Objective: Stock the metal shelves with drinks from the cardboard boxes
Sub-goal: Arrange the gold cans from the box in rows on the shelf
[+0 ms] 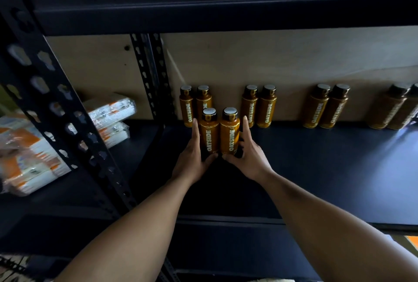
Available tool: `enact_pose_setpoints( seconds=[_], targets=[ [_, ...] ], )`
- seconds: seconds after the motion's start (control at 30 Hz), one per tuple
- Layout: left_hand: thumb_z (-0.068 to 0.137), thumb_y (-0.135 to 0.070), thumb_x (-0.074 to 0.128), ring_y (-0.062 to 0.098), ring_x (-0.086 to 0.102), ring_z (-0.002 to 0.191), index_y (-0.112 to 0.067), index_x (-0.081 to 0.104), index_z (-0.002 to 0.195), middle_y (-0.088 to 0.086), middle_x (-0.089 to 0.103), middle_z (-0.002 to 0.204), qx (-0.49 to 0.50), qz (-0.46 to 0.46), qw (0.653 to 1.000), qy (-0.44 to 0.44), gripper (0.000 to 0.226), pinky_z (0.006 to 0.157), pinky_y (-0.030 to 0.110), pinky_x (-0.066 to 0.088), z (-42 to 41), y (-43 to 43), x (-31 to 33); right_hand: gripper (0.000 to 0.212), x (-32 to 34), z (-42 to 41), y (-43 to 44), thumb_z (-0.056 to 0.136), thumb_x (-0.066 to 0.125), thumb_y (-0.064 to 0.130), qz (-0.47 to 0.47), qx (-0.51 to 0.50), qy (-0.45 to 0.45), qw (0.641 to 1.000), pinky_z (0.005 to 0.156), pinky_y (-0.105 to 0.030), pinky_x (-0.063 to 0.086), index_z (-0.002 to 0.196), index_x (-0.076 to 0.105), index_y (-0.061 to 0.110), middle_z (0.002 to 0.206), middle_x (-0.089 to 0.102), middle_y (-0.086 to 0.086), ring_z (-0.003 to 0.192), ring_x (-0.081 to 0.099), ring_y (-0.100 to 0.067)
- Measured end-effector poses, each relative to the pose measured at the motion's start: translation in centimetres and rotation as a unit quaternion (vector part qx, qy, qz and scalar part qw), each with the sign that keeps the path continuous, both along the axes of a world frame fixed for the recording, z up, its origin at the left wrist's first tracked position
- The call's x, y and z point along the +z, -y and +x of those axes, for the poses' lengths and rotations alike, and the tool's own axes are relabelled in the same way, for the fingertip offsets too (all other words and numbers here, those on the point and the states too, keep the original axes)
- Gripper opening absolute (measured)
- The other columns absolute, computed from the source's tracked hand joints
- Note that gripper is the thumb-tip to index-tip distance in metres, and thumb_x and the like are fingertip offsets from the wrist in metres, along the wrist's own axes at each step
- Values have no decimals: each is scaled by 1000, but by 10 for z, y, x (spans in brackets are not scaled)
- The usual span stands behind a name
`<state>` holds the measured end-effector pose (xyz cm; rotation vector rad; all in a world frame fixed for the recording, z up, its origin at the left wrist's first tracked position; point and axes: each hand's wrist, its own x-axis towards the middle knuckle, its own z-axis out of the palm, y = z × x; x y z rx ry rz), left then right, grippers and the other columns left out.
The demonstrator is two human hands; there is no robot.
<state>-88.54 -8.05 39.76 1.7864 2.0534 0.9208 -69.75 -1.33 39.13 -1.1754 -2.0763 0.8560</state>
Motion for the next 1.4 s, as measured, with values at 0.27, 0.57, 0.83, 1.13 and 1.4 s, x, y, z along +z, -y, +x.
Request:
enact_pose_setpoints(
  seconds=[0.27, 0.57, 0.83, 1.13, 1.4],
  targets=[
    [87, -33, 78, 29, 34, 147, -42, -28, 152, 2, 17, 168, 37, -14, 996, 83, 124, 111, 52, 40, 2, 16, -1, 130, 0, 25, 7, 82, 84, 40, -82, -31, 25, 996, 119, -41, 35, 156, -22, 45, 167, 29, -3, 150, 33, -21],
    [95, -49, 62, 17, 45, 136, -16, 58, 138, 2, 51, 146, 30, -45, 999, -4, 55, 105, 30, 43, 10, 49, -19, 55, -12, 59, 49, 97, 63, 50, 1, -63, 189, 980, 121, -27, 20, 144, 57, 22, 158, 44, 7, 153, 24, -11],
    [101, -46, 50, 24, 37, 143, -14, 59, 137, 4, 51, 148, -18, -11, 988, -150, 49, 118, 45, 28, 49, 83, -36, 54, -28, 93, 105, 101, 54, 54, 68, -64, 202, 975, 125, -31, 20, 146, 57, 23, 158, 45, 8, 152, 29, -10],
    [97, -50, 51, 35, 16, 153, -13, 36, 154, 15, 28, 163, 74, 1, 977, -200, 70, 120, 57, 20, 155, 143, -67, 63, -56, 176, 171, 100, 40, 48, 163, -2, 243, 956, 127, -40, 8, 155, 43, 17, 167, 30, -1, 157, 16, -21],
    [96, -50, 61, 23, 47, 135, -28, 32, 156, 4, 46, 152, -84, -369, 925, -33, 71, 101, 31, 44, 249, 213, -118, 58, -122, 316, 213, 100, 56, 46, -96, 77, 364, 923, 109, -37, 42, 154, 43, 30, 154, 49, 0, 139, 47, -26]
  ],
)
